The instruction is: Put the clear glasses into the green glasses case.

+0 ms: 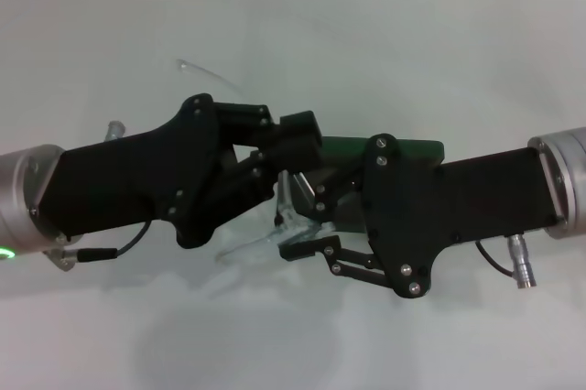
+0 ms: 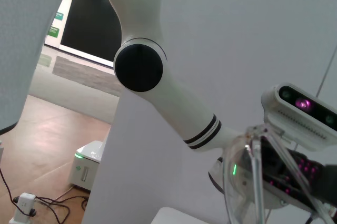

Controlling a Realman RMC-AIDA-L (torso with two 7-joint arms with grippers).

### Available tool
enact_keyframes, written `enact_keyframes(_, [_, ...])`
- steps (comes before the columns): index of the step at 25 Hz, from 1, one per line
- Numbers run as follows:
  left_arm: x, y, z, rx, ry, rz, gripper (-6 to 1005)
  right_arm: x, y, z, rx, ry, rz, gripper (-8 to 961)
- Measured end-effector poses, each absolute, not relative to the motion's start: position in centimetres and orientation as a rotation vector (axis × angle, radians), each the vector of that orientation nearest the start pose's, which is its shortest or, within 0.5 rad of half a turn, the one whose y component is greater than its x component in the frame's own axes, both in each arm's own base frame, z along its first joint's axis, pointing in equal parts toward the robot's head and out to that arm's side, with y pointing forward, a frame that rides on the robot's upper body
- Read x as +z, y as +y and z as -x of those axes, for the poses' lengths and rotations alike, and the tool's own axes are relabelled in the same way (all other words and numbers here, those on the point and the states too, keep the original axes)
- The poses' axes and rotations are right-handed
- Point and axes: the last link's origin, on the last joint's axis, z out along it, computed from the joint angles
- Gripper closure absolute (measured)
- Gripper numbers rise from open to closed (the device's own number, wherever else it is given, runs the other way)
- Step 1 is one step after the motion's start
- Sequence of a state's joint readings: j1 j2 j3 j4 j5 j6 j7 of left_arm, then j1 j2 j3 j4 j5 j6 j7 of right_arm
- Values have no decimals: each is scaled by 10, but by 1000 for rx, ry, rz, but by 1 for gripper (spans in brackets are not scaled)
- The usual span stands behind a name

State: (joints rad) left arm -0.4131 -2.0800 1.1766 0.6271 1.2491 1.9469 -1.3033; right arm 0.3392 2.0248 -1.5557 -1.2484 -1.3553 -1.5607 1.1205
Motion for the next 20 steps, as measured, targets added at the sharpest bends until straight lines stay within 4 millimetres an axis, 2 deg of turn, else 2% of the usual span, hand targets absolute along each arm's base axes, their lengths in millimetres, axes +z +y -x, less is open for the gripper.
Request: enact_keyframes(20, [3,265,185,-1618,-259,2853,859,-11,268,-123,1064,-639,2860,843])
